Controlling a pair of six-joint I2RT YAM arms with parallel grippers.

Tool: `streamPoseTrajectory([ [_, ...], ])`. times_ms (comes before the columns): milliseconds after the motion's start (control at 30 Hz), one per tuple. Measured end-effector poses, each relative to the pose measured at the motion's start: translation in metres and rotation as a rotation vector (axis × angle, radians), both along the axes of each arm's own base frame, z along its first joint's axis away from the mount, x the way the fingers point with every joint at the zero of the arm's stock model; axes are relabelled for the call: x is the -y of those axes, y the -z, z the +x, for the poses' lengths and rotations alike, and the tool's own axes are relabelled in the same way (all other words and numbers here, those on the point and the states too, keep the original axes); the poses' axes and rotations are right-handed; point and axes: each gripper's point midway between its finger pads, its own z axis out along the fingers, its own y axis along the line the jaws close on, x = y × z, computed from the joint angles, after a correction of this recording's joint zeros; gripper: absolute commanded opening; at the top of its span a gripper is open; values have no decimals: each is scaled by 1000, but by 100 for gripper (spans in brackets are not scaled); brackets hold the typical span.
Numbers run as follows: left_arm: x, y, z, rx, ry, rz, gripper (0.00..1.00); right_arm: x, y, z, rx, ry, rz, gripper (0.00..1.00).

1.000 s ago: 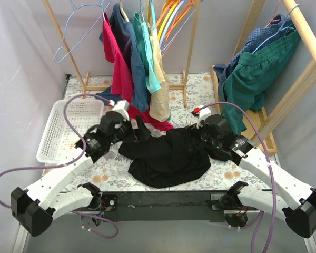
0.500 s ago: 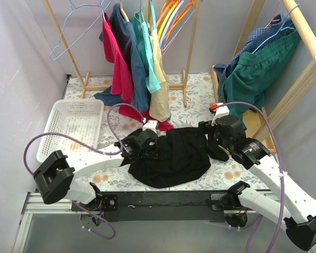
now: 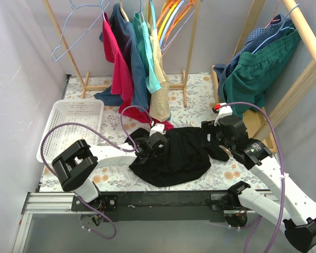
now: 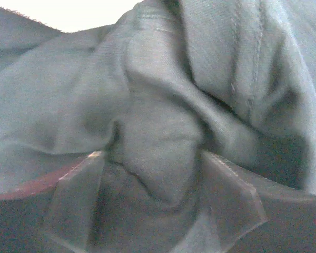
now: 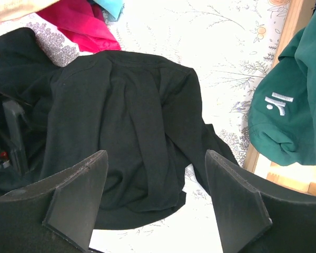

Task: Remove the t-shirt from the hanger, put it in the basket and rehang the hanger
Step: Pick up the T-shirt from the center of the board.

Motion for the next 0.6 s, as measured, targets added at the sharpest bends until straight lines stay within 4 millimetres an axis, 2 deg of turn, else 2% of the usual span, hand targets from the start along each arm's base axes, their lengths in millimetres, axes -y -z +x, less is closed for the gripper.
streamPoseTrajectory([
  [33, -1, 2, 2, 2, -14, 4, 19, 0, 0, 0, 1, 1, 1, 81],
  [67, -2, 3, 3, 1, -24, 9, 4, 0, -1, 0, 2, 2, 2, 80],
  [100, -3, 4, 5, -2, -41, 14, 0, 1, -1, 0, 4, 2, 3, 80],
  [333, -3, 5, 7, -31, -93, 18, 0, 2, -6, -1, 20, 4, 15, 79],
  [433, -17, -2, 0, -52, -115, 47, 0, 1, -8, -2, 25, -1, 21, 79],
  [500, -33, -17, -7, -60, -132, 73, 0, 0, -8, -2, 26, -6, 26, 79],
  [567, -48, -44, -7, -49, -158, 62, 0, -2, -9, -2, 29, -15, 33, 78],
  [600, -57, -65, -3, -32, -182, 42, 0, -2, -10, -2, 29, -19, 34, 78],
])
